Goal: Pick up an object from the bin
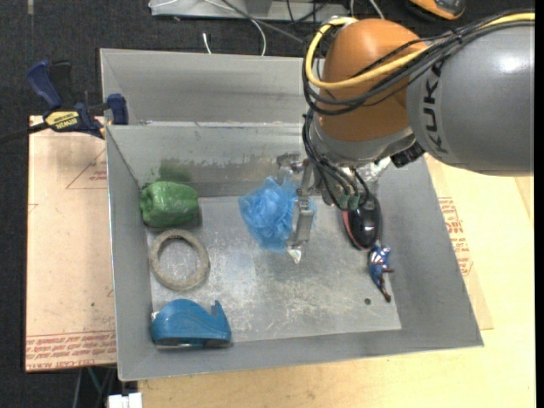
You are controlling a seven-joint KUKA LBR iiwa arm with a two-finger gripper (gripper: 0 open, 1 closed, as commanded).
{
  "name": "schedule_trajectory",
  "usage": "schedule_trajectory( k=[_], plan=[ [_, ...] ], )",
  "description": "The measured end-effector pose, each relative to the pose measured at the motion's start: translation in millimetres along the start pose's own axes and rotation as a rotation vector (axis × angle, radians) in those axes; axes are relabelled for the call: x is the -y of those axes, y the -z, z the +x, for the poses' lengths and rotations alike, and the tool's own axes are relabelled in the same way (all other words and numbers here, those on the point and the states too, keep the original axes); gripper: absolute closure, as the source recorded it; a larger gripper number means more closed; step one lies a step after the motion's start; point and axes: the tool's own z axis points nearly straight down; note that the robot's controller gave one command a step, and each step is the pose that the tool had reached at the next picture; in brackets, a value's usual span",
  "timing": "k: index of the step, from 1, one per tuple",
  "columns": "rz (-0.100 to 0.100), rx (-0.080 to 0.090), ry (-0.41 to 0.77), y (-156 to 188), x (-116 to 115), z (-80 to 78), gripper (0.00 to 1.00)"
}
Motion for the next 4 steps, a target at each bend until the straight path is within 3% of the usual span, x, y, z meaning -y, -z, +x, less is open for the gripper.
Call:
schedule_trajectory(
  k=[1, 2, 3, 4],
  plan=[
    [-0.001, 0.008, -0.003, 5.0, 0.6, -1.2, 0.0],
    [-0.001, 0.01, 0.154, -129.6, -74.3, -6.7, 0.0],
    [0.0, 0.027, 0.254, -62.7, -116.6, -6.4, 0.0],
    [-0.002, 0.006, 0.071, -127.0, -157.7, 20.7, 0.0]
  ],
)
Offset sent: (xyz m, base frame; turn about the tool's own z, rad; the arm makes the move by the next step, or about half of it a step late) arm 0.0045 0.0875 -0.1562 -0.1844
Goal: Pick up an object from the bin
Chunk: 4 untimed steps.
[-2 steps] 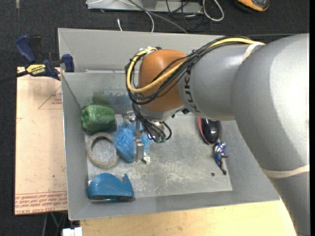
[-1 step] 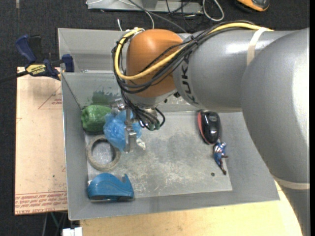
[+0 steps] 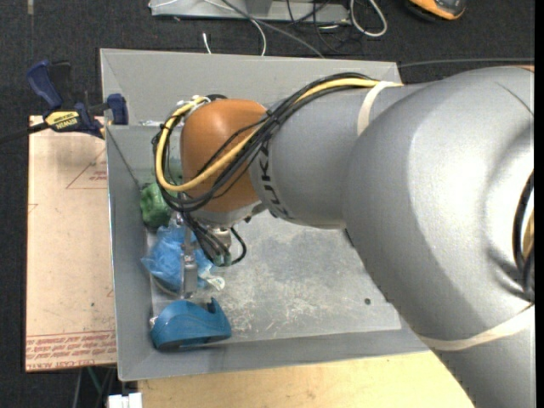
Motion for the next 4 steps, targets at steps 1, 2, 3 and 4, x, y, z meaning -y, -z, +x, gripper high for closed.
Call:
schedule_trajectory(
  k=[1, 2, 3, 4],
  plan=[
    [-0.002, 0.021, 0.033, -27.6, -2.5, -2.3, 0.0],
    [0.002, 0.042, 0.307, -20.1, -18.6, 21.6, 1.0],
    [0.002, 0.042, 0.307, -20.1, -18.5, 21.6, 1.0],
    [0.002, 0.04, 0.306, -18.7, -18.2, 22.1, 1.0]
  ],
)
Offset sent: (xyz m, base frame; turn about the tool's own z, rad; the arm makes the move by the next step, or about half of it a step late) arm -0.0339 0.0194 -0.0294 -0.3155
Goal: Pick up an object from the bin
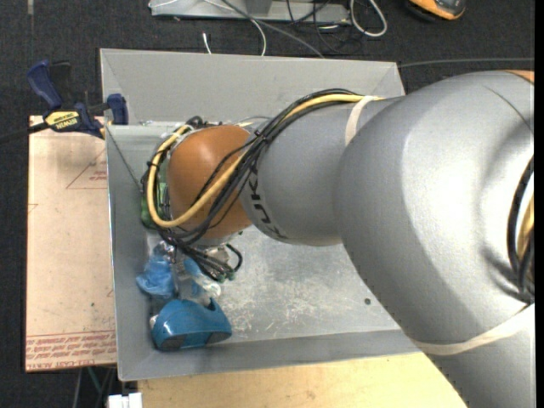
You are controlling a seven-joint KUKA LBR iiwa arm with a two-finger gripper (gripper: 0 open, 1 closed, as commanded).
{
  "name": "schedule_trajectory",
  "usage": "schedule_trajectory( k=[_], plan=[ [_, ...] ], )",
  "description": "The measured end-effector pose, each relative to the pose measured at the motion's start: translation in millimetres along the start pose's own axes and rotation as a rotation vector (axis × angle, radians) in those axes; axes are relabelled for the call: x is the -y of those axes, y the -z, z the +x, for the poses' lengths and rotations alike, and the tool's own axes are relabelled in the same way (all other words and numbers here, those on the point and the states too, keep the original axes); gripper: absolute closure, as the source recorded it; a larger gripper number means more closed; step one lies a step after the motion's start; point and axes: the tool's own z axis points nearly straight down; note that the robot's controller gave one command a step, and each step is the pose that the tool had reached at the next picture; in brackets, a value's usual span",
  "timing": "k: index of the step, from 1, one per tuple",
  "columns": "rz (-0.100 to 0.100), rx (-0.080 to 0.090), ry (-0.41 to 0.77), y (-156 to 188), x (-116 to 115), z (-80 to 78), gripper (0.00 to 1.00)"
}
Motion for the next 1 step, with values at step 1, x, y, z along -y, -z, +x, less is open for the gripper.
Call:
schedule_trajectory(
  k=[1],
  plan=[
    [-0.001, -0.005, 0.0, 9.7, -0.5, 1.7, 1.0]
  ],
)
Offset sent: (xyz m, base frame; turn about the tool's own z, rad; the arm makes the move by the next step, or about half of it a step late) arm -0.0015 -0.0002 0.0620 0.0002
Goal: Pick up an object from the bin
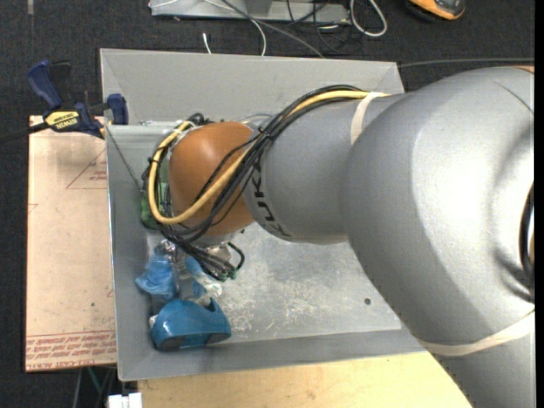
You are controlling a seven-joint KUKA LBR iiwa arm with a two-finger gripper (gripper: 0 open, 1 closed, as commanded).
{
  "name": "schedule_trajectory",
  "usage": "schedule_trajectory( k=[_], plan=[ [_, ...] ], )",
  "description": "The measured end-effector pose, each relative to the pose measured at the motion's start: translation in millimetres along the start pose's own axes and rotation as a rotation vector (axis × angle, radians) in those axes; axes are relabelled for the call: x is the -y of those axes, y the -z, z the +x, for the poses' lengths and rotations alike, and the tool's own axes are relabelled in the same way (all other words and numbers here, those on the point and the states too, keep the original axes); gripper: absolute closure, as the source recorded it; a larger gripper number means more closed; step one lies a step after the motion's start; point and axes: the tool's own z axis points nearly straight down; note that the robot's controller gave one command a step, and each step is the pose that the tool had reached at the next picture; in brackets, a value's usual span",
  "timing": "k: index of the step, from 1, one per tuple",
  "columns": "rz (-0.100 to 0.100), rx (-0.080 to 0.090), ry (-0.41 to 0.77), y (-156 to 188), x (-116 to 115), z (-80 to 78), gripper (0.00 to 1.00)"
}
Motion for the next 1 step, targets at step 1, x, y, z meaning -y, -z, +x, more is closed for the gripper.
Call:
schedule_trajectory(
  k=[1],
  plan=[
    [-0.001, -0.002, 0.0, 29.8, -0.9, -0.3, 1.0]
  ],
)
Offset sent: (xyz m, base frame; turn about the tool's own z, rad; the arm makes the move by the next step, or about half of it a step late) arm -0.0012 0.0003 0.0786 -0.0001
